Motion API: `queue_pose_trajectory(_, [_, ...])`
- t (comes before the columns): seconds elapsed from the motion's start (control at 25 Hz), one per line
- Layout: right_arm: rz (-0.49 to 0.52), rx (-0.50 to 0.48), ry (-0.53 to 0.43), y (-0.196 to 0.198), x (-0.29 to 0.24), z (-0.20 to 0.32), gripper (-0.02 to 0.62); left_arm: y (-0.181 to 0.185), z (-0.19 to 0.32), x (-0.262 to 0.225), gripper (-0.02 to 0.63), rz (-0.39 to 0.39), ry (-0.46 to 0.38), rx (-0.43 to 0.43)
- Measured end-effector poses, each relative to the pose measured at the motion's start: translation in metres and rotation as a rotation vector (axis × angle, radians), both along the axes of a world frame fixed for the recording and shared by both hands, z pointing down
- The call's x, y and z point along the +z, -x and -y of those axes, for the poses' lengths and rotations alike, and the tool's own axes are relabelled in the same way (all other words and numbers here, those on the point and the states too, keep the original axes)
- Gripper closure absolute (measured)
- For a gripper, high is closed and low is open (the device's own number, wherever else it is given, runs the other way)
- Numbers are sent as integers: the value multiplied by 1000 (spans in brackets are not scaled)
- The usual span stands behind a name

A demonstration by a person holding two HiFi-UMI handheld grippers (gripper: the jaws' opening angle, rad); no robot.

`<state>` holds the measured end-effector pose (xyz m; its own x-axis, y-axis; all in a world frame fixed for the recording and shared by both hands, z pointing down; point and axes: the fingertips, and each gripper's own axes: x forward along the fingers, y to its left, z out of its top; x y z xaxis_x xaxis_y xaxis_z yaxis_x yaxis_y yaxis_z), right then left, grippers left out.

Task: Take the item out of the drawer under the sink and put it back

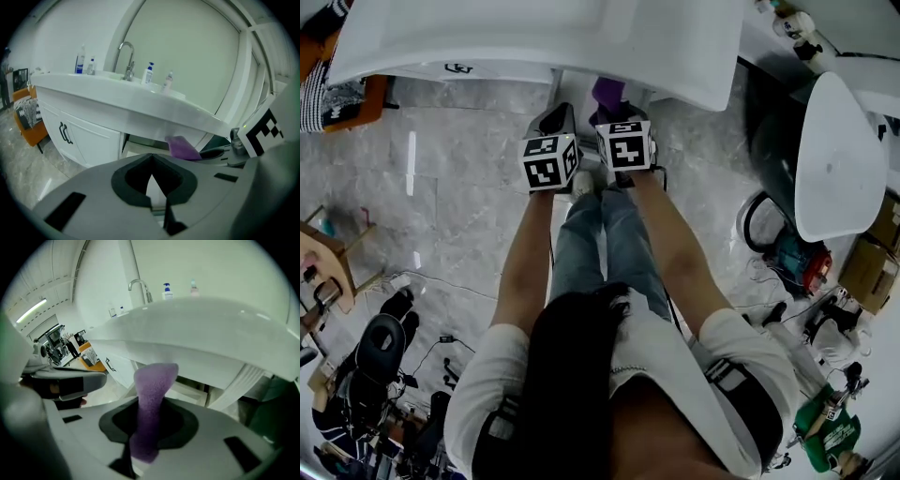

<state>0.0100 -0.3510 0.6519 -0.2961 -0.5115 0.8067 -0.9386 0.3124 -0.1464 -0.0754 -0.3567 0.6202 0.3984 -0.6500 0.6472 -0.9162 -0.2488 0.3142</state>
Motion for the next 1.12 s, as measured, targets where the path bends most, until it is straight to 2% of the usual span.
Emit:
queue_pose_trajectory(0.28, [25,7,-65,-1,-52,-10,486,0,-17,-44,603,-22,-45,-22])
queue_pose_trajectory(0.6, [55,35,-96,-5,-92,-34,486,-6,-33,-79,603,-38,-77,-24])
queue_pose_trajectory(0.84, [43,49,-156,-11,-123,-48,486,-1,-48,-95,603,-51,-48,-43])
queue_pose_trajectory(1.12, [47,48,-253,-30,-168,-65,486,-22,-63,-134,603,-59,-124,-2])
